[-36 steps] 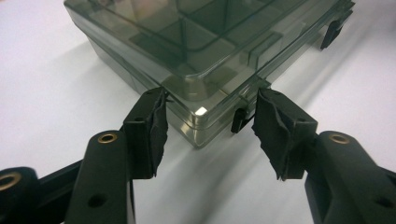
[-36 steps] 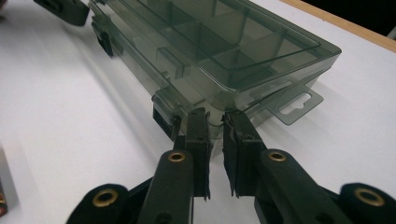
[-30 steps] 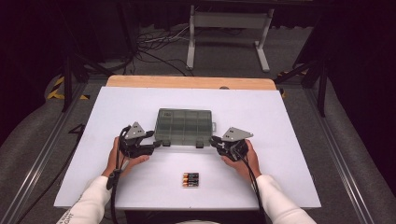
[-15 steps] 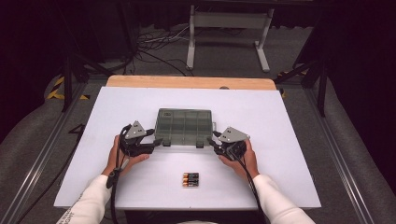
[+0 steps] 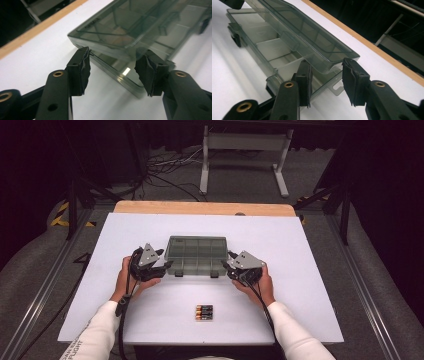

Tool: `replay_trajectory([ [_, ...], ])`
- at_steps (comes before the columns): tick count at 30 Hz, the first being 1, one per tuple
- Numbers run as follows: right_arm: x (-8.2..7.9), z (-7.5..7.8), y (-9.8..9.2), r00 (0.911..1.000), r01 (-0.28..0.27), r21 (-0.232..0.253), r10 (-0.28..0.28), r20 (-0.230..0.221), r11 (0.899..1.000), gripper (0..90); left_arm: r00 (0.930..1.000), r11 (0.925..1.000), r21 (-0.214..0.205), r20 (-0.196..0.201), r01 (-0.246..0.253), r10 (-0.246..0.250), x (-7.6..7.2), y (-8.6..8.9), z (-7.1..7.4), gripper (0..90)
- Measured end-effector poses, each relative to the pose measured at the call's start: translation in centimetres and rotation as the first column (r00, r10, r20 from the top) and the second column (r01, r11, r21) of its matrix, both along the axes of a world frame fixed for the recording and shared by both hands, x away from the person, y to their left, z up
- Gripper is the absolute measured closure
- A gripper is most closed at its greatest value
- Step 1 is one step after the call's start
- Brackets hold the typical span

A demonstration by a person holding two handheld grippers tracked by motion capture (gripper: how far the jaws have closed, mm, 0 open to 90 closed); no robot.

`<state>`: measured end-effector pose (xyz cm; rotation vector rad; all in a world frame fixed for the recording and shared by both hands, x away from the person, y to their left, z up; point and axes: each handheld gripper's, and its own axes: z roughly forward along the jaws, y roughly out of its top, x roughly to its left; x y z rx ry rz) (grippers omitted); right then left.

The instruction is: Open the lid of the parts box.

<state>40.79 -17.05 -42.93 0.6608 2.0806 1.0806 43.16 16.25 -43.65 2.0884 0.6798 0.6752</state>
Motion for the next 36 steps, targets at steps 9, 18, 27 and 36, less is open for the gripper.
replay_trajectory([
  [9, 0.1, 0.5, 0.0, 0.9991, 0.01, -0.019, -0.009, 0.043, 1.0, 68.7, 0.9982, 1.0, -0.002, 0.059, -0.007, 0.007, 0.9, -0.6, 0.7, 52.1],
  [18, 0.4, 1.5, -0.1, 0.9988, -0.001, -0.005, 0.001, 0.049, 1.0, 70.0, 0.9933, 0.9999, 0.005, 0.115, -0.011, 0.011, 0.8, -0.6, 1.5, 57.7],
  [27, 0.6, 3.0, -0.2, 0.9997, -0.008, 0.056, 0.007, 0.021, 0.998, 68.8, 0.9912, 0.9978, -0.064, 0.132, 0.015, -0.006, 1.1, 0.6, 2.7, 66.3],
  [36, 1.8, 3.8, -0.4, 0.9999, -0.011, 0.05, 0.011, 0.003, 0.999, 71.6, 0.9918, 0.997, -0.073, 0.127, 0.023, -0.014, 1.7, 0.5, 3.2, 67.5],
])
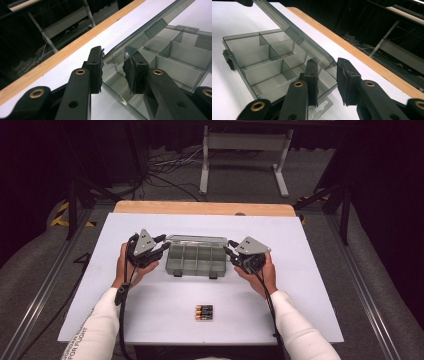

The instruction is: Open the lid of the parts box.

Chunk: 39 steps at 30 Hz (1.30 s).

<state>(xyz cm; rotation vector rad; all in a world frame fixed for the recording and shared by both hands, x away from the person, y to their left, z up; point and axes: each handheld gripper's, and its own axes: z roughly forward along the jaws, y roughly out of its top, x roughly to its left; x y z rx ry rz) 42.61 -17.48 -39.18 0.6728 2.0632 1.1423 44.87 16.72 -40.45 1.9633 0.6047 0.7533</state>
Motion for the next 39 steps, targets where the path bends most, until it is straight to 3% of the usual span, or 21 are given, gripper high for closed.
replay_trajectory([
  [6, 0.8, 0.8, 0.1, 1.0, 0.006, -0.005, -0.006, -0.001, 1.0, 73.5, 0.9999, 0.9998, -0.018, -0.01, -0.008, 0.008, 0.6, 0.1, 0.2, 69.6],
  [10, 1.6, 1.4, 0.1, 0.9996, 0.023, 0.038, -0.022, -0.02, 0.999, 74.5, 0.9999, 0.9999, -0.012, -0.012, -0.005, 0.005, 1.1, 0.2, 0.6, 72.1],
  [13, 2.1, 1.7, 0.0, 0.9986, 0.035, 0.07, -0.032, -0.042, 0.997, 74.7, 0.9995, 0.9985, -0.053, -0.028, -0.014, 0.013, 1.7, 0.4, 0.8, 74.1],
  [19, 3.3, 1.9, 0.0, 0.9983, 0.041, 0.101, -0.036, -0.045, 0.994, 72.6, 0.9989, 0.9974, -0.069, -0.043, -0.02, 0.017, 2.5, 0.3, 0.8, 74.6],
  [26, 4.9, 1.6, -0.3, 0.9971, 0.054, 0.15, -0.045, -0.061, 0.987, 73.2, 0.9952, 0.9934, -0.103, -0.087, -0.052, 0.043, 4.0, 0.1, 0.4, 73.7],
  [29, 5.9, 1.4, -0.5, 0.9959, 0.068, 0.201, -0.055, -0.071, 0.977, 75.1, 0.9899, 0.991, -0.103, -0.122, -0.085, 0.072, 5.0, -0.2, -0.4, 73.3],
  [33, 6.7, 1.0, -0.3, 0.9942, 0.09, 0.203, -0.075, -0.076, 0.975, 76.5, 0.9835, 0.989, -0.107, -0.16, -0.102, 0.084, 5.7, -0.3, -1.1, 74.1],
  [34, 7.2, 0.6, -0.4, 0.9921, 0.107, 0.218, -0.09, -0.087, 0.97, 78.8, 0.9813, 0.9885, -0.107, -0.171, -0.107, 0.088, 5.9, -0.3, -1.3, 74.6],
  [37, 7.7, 0.2, -0.6, 0.9893, 0.124, 0.235, -0.102, -0.104, 0.964, 82.0, 0.9745, 0.9921, -0.054, -0.2, -0.113, 0.101, 6.6, -0.5, -1.9, 76.0],
  [39, 8.1, -0.1, -0.7, 0.9877, 0.131, 0.242, -0.105, -0.116, 0.961, 83.4, 0.9711, 0.9915, -0.054, -0.215, -0.118, 0.104, 7.0, -0.6, -2.2, 76.3],
])
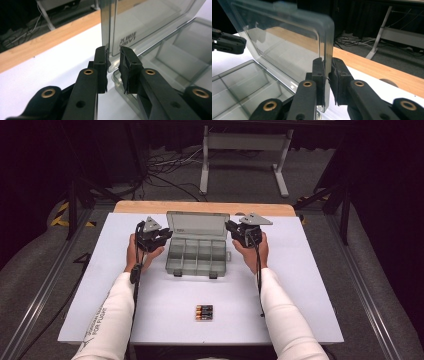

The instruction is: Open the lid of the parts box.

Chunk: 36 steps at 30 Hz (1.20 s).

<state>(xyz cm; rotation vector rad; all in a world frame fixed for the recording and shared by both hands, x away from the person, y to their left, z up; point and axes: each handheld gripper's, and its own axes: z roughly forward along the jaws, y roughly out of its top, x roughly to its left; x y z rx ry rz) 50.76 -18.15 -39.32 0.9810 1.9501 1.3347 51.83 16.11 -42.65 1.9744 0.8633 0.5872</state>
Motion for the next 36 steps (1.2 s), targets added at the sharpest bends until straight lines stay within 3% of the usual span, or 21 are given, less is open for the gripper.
replay_trajectory([
  [5, 1.0, -1.2, 0.2, 0.9993, 0.03, 0.009, -0.03, -0.024, 1.0, 82.3, 0.9992, 0.9998, -0.009, -0.034, -0.02, 0.02, 0.7, -0.1, -0.7, 76.3],
  [7, 1.2, -1.6, 0.4, 0.9987, 0.039, 0.008, -0.039, -0.033, 0.999, 82.0, 0.9979, 0.9975, -0.066, -0.061, -0.025, 0.021, 0.9, 0.1, -0.9, 74.8],
  [8, 1.3, -1.8, 0.4, 0.9985, 0.044, 0.004, -0.044, -0.034, 0.999, 82.0, 0.9966, 0.9921, -0.121, -0.078, -0.034, 0.025, 1.0, 0.3, -1.1, 74.7],
  [10, 1.5, -2.1, 0.4, 0.9981, 0.045, 0.008, -0.044, -0.043, 0.999, 82.1, 0.9961, 0.9915, -0.124, -0.084, -0.038, 0.028, 1.1, 0.3, -1.2, 74.9],
  [13, 1.8, -2.7, 0.5, 0.9967, 0.055, 0.004, -0.055, -0.06, 0.998, 82.0, 0.9929, 0.9961, -0.073, -0.112, -0.049, 0.04, 1.3, -0.2, -1.7, 73.3],
  [16, 2.1, -3.2, 0.6, 0.9953, 0.062, -0.013, -0.063, -0.074, 0.998, 81.9, 0.9913, 0.9952, -0.086, -0.127, -0.046, 0.035, 1.4, -0.2, -2.0, 72.1],
  [23, 2.6, -4.3, 0.8, 0.992, 0.066, -0.056, -0.072, -0.104, 0.996, 78.4, 0.989, 0.9975, -0.058, -0.145, -0.041, 0.032, 1.3, -0.4, -2.1, 70.2],
  [24, 2.7, -4.5, 0.9, 0.9907, 0.067, -0.051, -0.073, -0.115, 0.996, 77.7, 0.9886, 0.998, -0.06, -0.15, -0.02, 0.011, 1.3, -0.4, -2.1, 70.2],
  [25, 2.8, -4.8, 0.8, 0.9881, 0.06, -0.049, -0.066, -0.139, 0.997, 77.3, 0.9889, 0.9992, -0.04, -0.149, 0.0, -0.006, 1.2, -0.8, -2.0, 74.1],
  [28, 2.8, -5.0, 1.0, 0.9872, 0.062, -0.058, -0.07, -0.143, 0.996, 75.4, 0.9928, 0.9999, 0.012, -0.119, -0.012, 0.014, 0.9, -1.7, -1.7, 73.3],
  [32, 2.8, -5.3, 1.0, 0.9848, 0.059, -0.055, -0.067, -0.16, 0.997, 74.7, 0.9922, 0.9999, 0.003, -0.124, -0.01, 0.011, 0.8, -1.6, -1.7, 73.6],
  [34, 2.8, -5.4, 1.1, 0.9844, 0.06, -0.054, -0.068, -0.162, 0.997, 74.9, 0.9938, 0.9997, 0.008, -0.109, -0.021, 0.022, 0.7, -1.4, -1.7, 74.6],
  [36, 2.7, -5.4, 1.1, 0.9844, 0.064, -0.055, -0.072, -0.16, 0.996, 74.9, 0.9972, 0.9994, -0.014, -0.069, -0.031, 0.029, 0.4, -1.0, -1.5, 74.4],
])
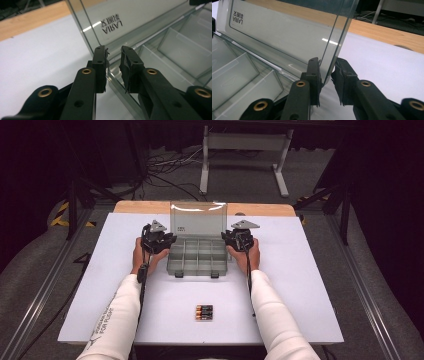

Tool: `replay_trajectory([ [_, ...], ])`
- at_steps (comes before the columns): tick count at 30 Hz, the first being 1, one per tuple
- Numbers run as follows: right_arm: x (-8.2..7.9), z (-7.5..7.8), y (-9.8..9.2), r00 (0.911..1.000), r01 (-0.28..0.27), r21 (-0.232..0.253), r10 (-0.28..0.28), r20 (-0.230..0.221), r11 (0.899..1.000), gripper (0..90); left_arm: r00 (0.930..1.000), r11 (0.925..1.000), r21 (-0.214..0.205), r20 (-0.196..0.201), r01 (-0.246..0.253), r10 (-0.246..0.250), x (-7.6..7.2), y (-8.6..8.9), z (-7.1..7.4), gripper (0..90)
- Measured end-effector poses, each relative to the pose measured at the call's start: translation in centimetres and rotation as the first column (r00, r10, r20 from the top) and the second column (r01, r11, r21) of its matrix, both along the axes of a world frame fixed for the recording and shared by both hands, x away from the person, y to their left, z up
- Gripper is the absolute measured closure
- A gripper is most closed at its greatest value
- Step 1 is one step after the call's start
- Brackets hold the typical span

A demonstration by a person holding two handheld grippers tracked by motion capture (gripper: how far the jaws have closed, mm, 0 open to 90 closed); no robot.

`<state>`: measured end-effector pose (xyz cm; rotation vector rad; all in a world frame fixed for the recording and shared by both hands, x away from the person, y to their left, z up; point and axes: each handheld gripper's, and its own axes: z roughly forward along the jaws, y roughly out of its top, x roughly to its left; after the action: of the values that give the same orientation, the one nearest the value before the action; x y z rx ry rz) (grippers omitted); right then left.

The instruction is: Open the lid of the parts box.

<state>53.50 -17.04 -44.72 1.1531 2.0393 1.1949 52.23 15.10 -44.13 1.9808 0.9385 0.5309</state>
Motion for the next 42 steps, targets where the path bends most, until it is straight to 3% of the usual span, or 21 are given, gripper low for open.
replay_trajectory([
  [4, 0.0, 0.0, 0.1, 1.0, 0.002, -0.007, -0.002, 0.007, 1.0, 74.3, 0.9965, 0.9981, 0.016, 0.059, -0.059, 0.058, 0.0, 0.6, 0.4, 75.6],
  [10, -0.1, 0.0, 0.2, 0.9999, 0.006, -0.015, -0.006, 0.009, 1.0, 74.0, 0.9967, 0.9972, 0.018, 0.038, -0.072, 0.072, 0.6, 0.8, -0.5, 67.7],
  [11, 0.0, 0.0, 0.2, 0.9999, 0.005, -0.018, -0.004, 0.01, 1.0, 73.7, 0.9962, 0.9966, -0.016, 0.03, -0.081, 0.082, 0.7, 1.0, -0.8, 66.3],
  [14, 0.0, 0.0, 0.3, 0.9999, 0.009, -0.026, -0.009, 0.015, 1.0, 72.0, 0.9968, 0.9961, -0.049, 0.027, -0.074, 0.075, 0.9, 1.4, -0.9, 60.3],
  [19, 0.0, -0.1, 0.5, 0.9993, 0.022, -0.054, -0.02, 0.033, 0.998, 74.7, 0.997, 0.9957, -0.056, 0.021, -0.074, 0.075, 1.0, 1.1, -0.9, 57.8],
  [26, 0.0, -0.1, 0.6, 0.9992, 0.017, -0.07, -0.015, 0.037, 0.997, 75.1, 0.9975, 0.9968, -0.044, 0.022, -0.067, 0.068, 1.0, 0.8, -0.8, 59.1],
  [30, -0.1, 0.1, 0.7, 0.9991, 0.014, -0.089, -0.01, 0.042, 0.996, 73.8, 0.9979, 0.9983, -0.008, 0.029, -0.059, 0.059, 0.8, 0.8, -0.4, 59.1],
  [35, -0.3, 0.6, 0.5, 0.9991, -0.003, -0.1, 0.008, 0.042, 0.995, 73.2, 0.9985, 0.999, 0.001, 0.033, -0.045, 0.045, 0.4, 1.0, 0.1, 57.2],
  [37, -0.4, 0.7, 0.5, 0.999, -0.009, -0.098, 0.013, 0.042, 0.995, 72.9, 0.9981, 0.9991, -0.001, 0.045, -0.043, 0.043, 0.2, 1.1, 0.5, 56.9],
  [40, -0.6, 1.1, 0.5, 0.9984, -0.026, -0.088, 0.031, 0.048, 0.996, 72.8, 0.9969, 0.9983, 0.054, 0.077, -0.021, 0.017, -0.4, 1.0, 1.2, 55.7],
  [42, -0.8, 1.5, 0.4, 0.9976, -0.037, -0.091, 0.042, 0.055, 0.995, 72.9, 0.9953, 0.9986, 0.052, 0.097, -0.009, 0.004, -0.9, 1.1, 1.8, 55.7],
])
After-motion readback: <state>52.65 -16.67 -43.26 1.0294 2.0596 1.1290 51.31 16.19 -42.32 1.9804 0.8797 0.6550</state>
